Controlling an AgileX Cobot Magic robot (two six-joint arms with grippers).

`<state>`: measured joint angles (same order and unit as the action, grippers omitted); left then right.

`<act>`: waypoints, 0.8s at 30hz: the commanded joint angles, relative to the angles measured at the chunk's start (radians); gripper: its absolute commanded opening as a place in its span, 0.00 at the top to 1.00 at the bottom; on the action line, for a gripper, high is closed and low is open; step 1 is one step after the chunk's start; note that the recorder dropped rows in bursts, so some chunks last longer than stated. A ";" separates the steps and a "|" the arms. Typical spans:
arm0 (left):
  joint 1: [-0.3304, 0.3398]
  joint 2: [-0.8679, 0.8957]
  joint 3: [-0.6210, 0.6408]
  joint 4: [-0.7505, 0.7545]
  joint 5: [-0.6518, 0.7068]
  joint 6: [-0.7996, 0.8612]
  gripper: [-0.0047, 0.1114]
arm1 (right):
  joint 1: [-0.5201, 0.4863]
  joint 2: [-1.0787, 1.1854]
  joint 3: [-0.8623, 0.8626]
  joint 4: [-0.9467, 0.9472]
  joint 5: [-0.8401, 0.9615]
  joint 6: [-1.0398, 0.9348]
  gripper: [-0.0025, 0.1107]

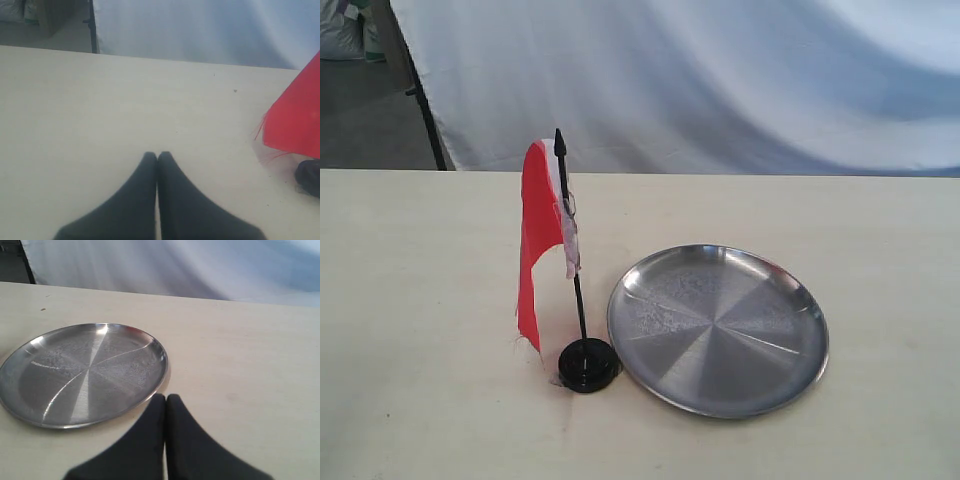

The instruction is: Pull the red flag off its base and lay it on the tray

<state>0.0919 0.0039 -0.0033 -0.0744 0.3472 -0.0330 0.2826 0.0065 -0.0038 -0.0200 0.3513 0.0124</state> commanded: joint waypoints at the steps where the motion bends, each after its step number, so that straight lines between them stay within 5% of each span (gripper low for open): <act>1: 0.003 -0.004 0.003 -0.007 -0.002 0.003 0.96 | 0.001 -0.006 0.004 -0.006 -0.005 0.002 0.98; 14: 0.003 -0.004 0.003 -0.007 -0.002 0.003 0.96 | 0.001 -0.006 0.004 -0.007 -0.026 0.002 0.98; 24: 0.003 -0.004 0.003 -0.007 -0.002 0.003 0.96 | 0.001 -0.006 0.004 0.001 -0.439 0.065 0.98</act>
<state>0.0919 0.0039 -0.0033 -0.0744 0.3472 -0.0330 0.2826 0.0065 -0.0038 -0.0200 -0.0159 0.0355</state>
